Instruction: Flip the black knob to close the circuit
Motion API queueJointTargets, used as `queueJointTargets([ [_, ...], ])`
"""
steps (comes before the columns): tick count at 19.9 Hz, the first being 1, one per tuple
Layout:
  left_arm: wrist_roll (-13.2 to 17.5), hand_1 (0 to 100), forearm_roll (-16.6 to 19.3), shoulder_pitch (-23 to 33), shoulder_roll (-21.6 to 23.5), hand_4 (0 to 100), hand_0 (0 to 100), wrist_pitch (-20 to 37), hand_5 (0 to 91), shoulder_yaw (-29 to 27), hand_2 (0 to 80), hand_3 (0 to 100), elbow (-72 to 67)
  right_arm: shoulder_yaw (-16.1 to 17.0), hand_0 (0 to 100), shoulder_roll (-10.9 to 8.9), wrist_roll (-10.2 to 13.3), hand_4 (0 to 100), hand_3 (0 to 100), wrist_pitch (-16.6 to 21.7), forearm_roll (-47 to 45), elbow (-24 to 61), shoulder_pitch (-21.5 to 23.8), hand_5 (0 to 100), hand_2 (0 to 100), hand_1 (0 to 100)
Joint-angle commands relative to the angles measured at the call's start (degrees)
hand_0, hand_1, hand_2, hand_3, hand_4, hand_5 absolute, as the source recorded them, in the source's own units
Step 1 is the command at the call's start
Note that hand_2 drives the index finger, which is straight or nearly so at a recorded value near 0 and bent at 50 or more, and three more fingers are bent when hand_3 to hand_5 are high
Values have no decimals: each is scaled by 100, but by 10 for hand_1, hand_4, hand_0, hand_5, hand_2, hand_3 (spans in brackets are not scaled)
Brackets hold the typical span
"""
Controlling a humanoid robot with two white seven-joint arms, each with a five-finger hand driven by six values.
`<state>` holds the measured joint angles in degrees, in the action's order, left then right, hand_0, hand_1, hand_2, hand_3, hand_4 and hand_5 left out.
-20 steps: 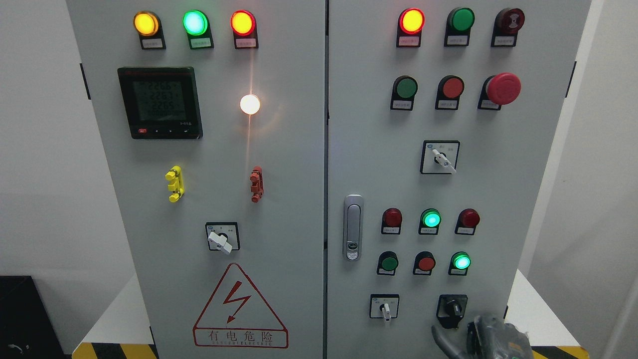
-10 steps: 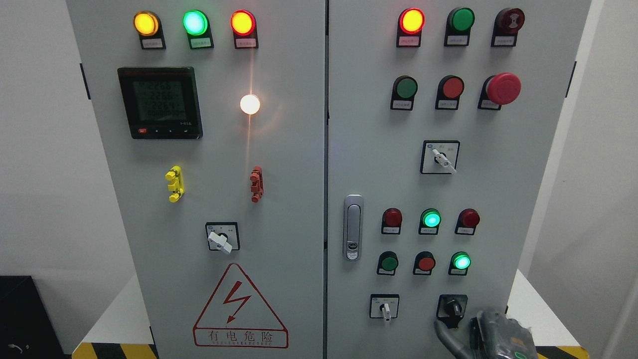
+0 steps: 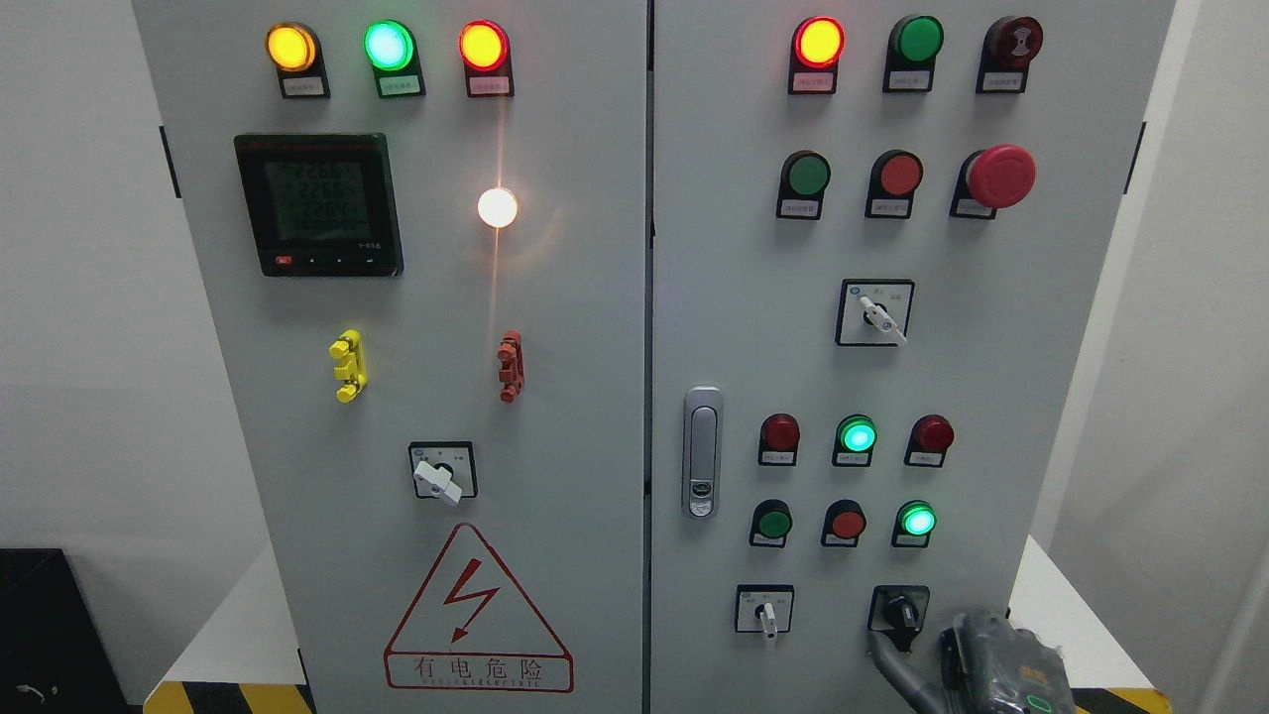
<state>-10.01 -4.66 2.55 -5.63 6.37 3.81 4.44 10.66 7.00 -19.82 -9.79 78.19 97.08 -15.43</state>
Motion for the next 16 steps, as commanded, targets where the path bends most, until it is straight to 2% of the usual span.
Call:
queueJointTargets([
  [1,-1,556,0,0,0,0,120,5,0,6,0,0,-4,94,0,-6,-4,939,1000,13,12,-92,-21,945,911,0],
  [11,-1,556,0,0,0,0,120,5,0,-3,0,0,5,103,0,-15,13,940,1000,4,12,-75,-47,947,915,0],
  [16,-1,556,0,0,0,0,120,5,0,-3,0,0,5,165,0,-15,110,940,1000,13,12,-75,-47,947,913,0],
])
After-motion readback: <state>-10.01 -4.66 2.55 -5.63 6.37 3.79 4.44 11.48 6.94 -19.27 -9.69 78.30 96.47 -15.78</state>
